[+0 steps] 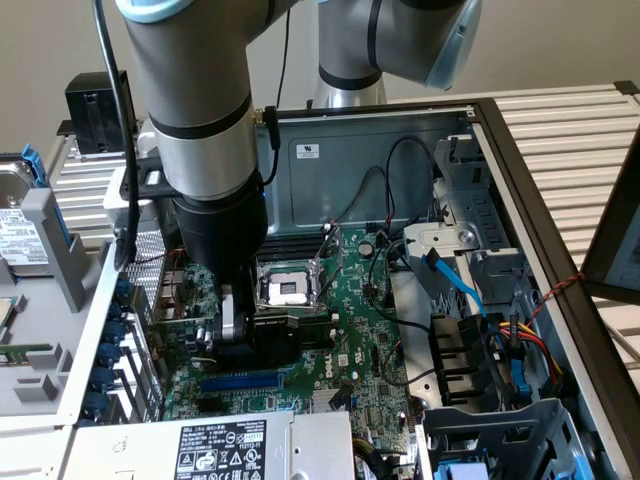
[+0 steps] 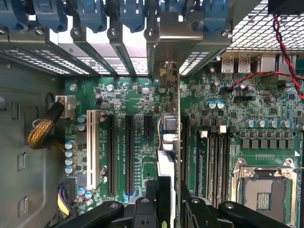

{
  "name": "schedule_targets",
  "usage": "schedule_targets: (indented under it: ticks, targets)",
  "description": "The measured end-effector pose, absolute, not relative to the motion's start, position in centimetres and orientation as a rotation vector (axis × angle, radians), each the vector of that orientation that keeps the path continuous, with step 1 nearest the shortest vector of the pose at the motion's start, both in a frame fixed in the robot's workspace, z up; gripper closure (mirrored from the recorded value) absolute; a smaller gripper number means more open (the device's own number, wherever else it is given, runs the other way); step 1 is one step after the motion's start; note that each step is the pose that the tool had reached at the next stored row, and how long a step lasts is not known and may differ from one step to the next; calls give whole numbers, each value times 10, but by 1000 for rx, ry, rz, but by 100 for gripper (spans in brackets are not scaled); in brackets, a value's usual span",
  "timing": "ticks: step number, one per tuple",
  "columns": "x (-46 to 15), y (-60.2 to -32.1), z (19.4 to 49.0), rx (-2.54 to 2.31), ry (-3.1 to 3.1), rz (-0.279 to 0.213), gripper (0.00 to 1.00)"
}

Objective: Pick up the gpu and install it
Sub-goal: 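Insert the gpu into the slot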

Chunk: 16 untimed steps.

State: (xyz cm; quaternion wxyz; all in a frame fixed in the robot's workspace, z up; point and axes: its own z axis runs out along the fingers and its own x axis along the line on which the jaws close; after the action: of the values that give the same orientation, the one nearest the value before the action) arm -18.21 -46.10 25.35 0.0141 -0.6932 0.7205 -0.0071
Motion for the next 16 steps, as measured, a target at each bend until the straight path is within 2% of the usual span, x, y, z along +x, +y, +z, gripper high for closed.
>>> schedule_targets:
  ticks: [16]
  targets:
    - [-178, -464, 252, -2151, 2265, -15, 72]
